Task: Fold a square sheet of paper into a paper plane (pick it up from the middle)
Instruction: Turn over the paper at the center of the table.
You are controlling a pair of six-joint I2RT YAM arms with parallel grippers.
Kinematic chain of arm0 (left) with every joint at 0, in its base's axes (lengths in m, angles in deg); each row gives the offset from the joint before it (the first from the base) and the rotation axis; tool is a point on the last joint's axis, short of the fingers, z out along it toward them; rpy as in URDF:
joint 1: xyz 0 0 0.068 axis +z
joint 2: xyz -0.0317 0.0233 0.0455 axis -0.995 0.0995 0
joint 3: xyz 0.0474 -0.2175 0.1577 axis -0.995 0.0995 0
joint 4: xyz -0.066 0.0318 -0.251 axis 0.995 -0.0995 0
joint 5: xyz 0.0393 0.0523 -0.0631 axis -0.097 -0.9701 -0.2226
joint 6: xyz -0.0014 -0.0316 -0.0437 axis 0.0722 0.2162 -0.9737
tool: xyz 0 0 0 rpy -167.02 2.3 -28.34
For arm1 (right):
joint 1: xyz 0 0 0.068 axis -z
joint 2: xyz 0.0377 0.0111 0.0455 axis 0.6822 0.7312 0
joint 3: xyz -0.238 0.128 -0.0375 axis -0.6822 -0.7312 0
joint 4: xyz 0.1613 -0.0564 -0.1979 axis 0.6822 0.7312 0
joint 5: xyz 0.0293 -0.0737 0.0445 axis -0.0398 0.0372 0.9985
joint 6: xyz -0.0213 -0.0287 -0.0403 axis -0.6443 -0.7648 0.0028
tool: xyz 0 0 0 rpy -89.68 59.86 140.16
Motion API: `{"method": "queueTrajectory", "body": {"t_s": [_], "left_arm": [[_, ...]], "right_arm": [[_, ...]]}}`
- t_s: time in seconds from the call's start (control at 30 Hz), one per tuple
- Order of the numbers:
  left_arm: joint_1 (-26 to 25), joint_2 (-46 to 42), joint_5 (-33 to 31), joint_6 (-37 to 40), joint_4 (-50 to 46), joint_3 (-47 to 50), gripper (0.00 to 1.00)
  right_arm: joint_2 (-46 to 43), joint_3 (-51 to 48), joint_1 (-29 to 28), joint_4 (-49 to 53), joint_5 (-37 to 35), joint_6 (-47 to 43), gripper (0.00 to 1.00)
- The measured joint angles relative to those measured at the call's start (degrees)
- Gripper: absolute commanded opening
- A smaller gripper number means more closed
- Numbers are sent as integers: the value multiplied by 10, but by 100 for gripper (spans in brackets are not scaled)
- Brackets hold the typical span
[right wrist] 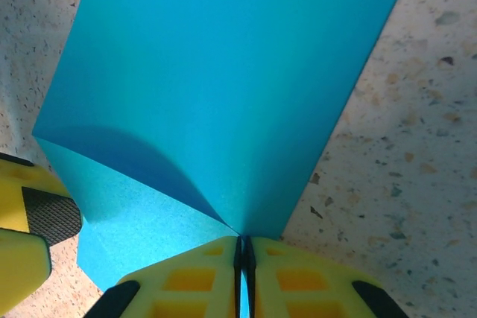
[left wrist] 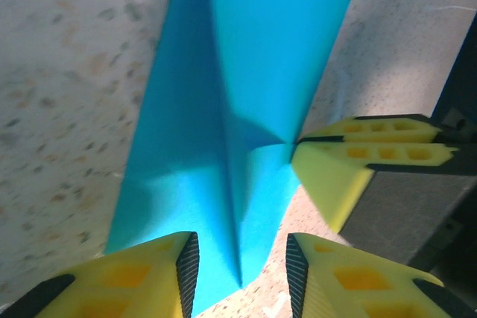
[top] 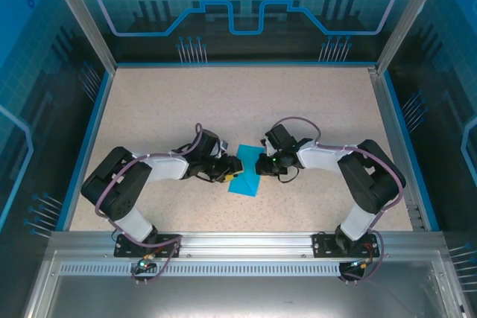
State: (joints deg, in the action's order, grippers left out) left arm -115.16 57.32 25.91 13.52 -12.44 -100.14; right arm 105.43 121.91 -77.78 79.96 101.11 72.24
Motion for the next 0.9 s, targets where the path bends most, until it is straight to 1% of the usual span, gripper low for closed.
{"method": "queueTrajectory", "body": {"t_s": [0.13, 0.33, 0.43, 0.5, 0.57, 0.63, 0.67, 0.73, 0.77, 0.9], "left_arm": [[-1, 24, 7, 3, 5, -24, 33], [-2, 57, 11, 15, 8, -33, 29], [-2, 62, 11, 19, 9, -33, 24], [-2, 62, 11, 25, 9, -33, 19], [-2, 62, 11, 33, 8, -36, 14], [-2, 62, 11, 40, 7, -41, 12], [-2, 62, 10, 44, 6, -43, 11], [-2, 62, 10, 54, -4, -50, 8], [-3, 62, 8, 61, -10, -54, 8], [-4, 49, -10, 92, -60, -73, 7]], "right_arm": [[0, 0, 0, 0, 0, 0, 13], [0, 0, 0, 0, 0, 0, 13], [0, 0, 1, 0, 0, 0, 15], [0, 0, 2, 0, 2, 1, 21], [-1, -1, 7, 0, 6, 2, 31], [-11, -7, 14, -3, 9, 6, 43], [-20, -10, 17, 0, 9, 9, 46], [-55, -15, 27, 9, 6, 9, 57], [-73, -16, 33, 13, 3, 11, 60], [-178, -19, 63, 32, -28, 11, 78]]}}
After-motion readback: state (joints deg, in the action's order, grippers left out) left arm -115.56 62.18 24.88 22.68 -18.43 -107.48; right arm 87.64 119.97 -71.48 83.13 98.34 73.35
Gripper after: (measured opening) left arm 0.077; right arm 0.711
